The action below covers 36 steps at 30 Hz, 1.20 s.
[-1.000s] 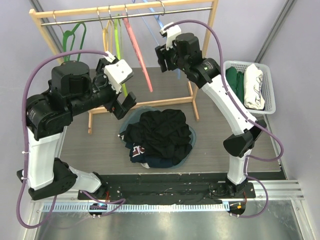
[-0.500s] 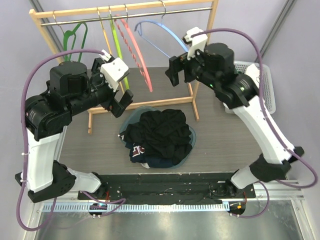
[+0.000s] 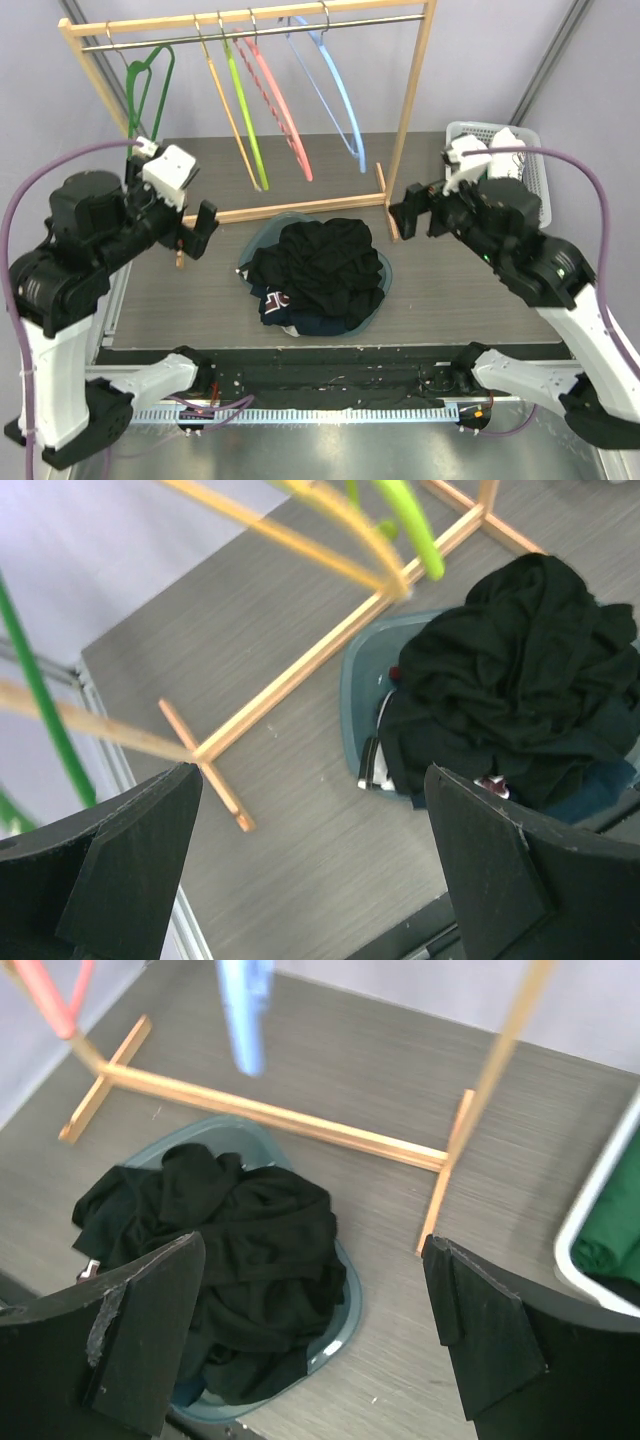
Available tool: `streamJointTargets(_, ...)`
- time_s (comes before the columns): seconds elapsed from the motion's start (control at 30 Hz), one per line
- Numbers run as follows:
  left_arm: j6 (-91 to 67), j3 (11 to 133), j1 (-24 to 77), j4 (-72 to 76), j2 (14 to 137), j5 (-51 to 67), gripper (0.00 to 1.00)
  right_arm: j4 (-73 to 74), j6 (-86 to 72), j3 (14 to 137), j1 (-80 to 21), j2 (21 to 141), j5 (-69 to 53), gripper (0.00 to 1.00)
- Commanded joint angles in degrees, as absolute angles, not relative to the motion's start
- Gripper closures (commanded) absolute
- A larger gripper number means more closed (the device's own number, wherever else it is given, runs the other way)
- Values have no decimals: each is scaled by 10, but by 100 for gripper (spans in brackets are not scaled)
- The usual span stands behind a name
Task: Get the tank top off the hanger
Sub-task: Reset both arms
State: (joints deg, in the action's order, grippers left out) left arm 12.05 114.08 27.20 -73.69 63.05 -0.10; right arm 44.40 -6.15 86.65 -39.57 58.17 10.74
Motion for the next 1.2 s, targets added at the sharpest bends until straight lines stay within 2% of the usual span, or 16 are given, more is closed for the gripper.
streamJointTargets(0.0,106,1052,221,-718,549,34,0,399,-112,799,-396,485,210,0)
streamJointTargets(0.13,101,945,163,-714,475,56,0,424,-136,743,-396,448,316,0)
streamJointTargets(0.27,80,834,128,-697,408,105,0,439,-154,672,-396,473,375,0)
streamJointTargets(0.43,69,706,125,-648,381,51,0,439,-200,637,-396,533,461,0)
streamJointTargets(0.53,72,686,125,-640,380,44,0,439,-230,634,-396,560,493,0)
streamJointTargets(0.8,67,686,108,-635,376,38,0,409,-238,595,-396,534,460,0)
streamJointTargets(0.97,62,663,102,-595,384,-57,0,390,-218,574,-396,511,431,0)
streamJointTargets(1.17,56,657,103,-546,408,-76,0,359,-185,571,-396,502,393,0)
